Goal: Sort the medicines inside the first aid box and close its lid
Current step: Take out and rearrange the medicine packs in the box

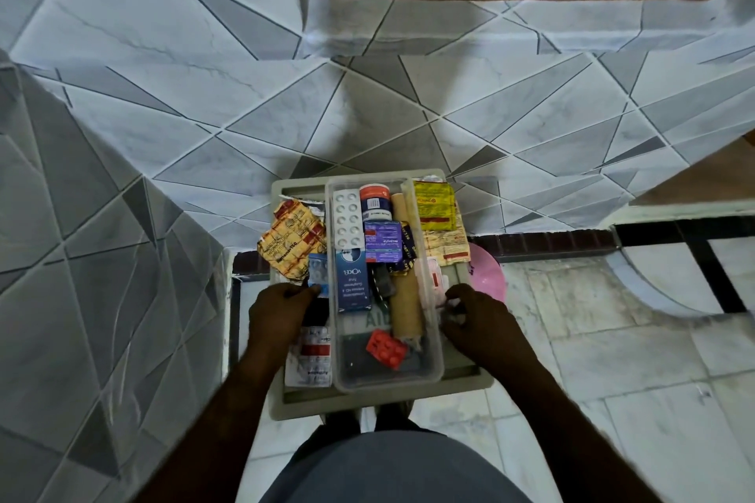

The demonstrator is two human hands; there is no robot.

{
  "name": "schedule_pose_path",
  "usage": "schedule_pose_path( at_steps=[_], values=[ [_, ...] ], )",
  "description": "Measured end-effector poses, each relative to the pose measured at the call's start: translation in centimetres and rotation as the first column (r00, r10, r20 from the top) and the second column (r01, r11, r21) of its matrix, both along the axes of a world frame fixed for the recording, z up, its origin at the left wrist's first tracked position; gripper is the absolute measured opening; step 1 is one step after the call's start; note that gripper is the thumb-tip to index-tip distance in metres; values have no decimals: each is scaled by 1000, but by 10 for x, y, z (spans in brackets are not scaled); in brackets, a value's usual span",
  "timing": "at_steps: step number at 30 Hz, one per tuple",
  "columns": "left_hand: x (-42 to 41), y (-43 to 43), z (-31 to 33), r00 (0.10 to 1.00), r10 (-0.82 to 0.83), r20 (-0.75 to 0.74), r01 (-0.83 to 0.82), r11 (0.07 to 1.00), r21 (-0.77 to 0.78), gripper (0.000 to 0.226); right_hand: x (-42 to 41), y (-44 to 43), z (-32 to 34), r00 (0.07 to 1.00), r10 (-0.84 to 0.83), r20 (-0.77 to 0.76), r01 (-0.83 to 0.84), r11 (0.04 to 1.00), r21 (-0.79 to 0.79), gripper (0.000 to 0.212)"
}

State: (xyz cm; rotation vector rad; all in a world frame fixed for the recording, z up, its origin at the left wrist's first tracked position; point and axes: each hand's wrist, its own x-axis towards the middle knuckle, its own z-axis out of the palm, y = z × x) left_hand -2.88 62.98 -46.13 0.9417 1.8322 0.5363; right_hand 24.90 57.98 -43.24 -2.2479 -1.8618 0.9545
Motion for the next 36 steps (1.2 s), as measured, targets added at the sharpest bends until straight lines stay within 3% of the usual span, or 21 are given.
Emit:
schedule_pose_path(
  at_steps=[5,11,15,20,25,30,33,36],
  values=[
    [-11,-11,18,997,50,65,-50,999,5,15,9,3,6,984,-180,-7,180,978,104,23],
    [-40,-24,41,997,66,48,-67,998,21,23,18,15,26,901,-362,-238,410,891,196,16],
    [-45,-26,69,990,-117,74,118,993,-19,19,4,28,43,919,-273,-284,348,900,261,12],
    [-21,-32,85,912,-408,44,411,906,-107,14,-28,25,42,931,-153,-331,182,982,56,15],
    [5,-34,76,800,-592,-99,578,805,-135,12,-51,16,30,958,-8,-285,9,1000,2,15],
    [16,-32,73,767,-620,-163,608,784,-124,20,-60,14,24,964,80,-253,-83,997,-4,23],
    [20,-35,64,745,-622,-241,619,779,-96,9,-61,16,20,970,94,-224,-103,994,-29,28],
    [23,-38,60,786,-548,-287,568,823,-17,6,-59,18,23,974,101,-205,-100,995,16,22]
  ],
)
